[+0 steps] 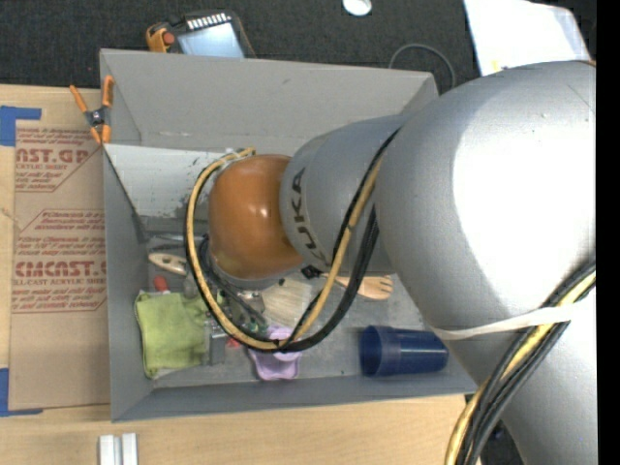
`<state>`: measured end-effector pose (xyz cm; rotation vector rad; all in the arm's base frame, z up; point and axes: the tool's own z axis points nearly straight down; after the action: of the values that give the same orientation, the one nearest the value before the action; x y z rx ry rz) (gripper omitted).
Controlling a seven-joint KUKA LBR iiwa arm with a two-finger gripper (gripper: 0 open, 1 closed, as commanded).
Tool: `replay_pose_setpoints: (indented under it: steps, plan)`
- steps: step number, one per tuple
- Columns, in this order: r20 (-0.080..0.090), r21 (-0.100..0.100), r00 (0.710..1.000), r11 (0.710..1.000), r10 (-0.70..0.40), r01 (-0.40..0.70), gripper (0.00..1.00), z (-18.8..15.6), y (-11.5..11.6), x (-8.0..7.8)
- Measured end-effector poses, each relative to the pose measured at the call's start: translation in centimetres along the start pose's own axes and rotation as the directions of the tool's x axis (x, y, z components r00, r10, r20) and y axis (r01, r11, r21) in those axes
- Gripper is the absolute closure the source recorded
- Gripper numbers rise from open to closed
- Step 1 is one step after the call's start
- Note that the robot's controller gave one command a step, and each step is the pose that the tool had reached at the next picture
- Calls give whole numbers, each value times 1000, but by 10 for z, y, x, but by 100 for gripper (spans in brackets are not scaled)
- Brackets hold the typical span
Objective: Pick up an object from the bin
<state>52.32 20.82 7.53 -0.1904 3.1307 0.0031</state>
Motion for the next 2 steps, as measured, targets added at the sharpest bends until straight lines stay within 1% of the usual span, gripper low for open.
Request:
replay_pose_setpoints:
  steps: [1, 2]
  plan:
    - [2, 0, 998, 998, -67, 67, 0, 3, 11, -3]
    - [3, 3, 980, 980, -199, 199, 100, 4, 37, 21]
